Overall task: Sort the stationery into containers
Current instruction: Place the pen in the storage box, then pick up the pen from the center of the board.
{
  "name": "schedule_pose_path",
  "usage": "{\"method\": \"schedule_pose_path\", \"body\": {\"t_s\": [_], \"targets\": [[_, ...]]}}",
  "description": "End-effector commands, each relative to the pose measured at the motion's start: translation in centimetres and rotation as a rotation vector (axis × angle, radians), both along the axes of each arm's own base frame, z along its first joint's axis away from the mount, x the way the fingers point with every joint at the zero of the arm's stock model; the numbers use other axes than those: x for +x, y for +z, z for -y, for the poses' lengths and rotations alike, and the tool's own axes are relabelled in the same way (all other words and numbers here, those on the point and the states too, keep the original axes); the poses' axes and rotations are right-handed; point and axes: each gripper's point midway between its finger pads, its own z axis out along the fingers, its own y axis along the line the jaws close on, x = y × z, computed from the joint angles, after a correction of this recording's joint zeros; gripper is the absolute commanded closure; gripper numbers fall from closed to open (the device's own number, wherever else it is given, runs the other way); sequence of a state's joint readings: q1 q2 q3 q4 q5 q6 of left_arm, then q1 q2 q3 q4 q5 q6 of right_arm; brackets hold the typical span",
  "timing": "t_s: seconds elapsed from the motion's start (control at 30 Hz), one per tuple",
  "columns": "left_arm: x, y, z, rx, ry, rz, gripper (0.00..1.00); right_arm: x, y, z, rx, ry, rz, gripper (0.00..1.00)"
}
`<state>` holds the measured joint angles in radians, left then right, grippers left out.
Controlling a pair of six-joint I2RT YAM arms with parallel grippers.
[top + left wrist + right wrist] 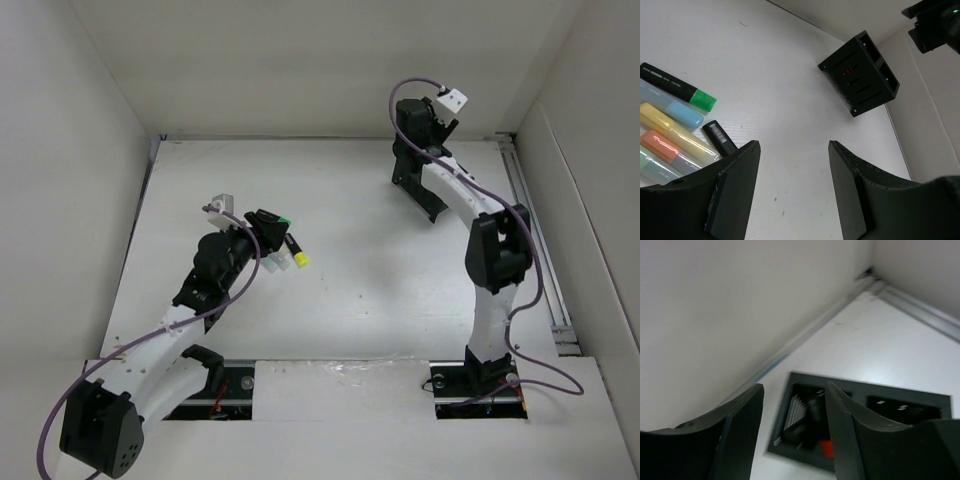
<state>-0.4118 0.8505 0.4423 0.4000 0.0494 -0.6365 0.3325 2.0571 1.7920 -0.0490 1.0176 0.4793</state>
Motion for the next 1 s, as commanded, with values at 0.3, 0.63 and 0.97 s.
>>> {"method": "schedule_pose_path", "body": {"t_s": [0.3,0.63,0.97], "targets": [[-1.0,4.0,-2.4,-0.064,0.111,0.122,0.48,-8.9,-3.4,-25.7,0.356,1.015,-0.204,1.0],[-2.4,5.4,-4.8,-0.126,0.207,0.183,0.45,-14.8,-12.6,-38.0,0.253,1.166,-0.492,0.69],[-2.3,5.9,-3.9,-0.127,0.161,0.181,0.44,-16.5,-17.8,-38.1,0.162,1.102,-0.615,0.59]]}}
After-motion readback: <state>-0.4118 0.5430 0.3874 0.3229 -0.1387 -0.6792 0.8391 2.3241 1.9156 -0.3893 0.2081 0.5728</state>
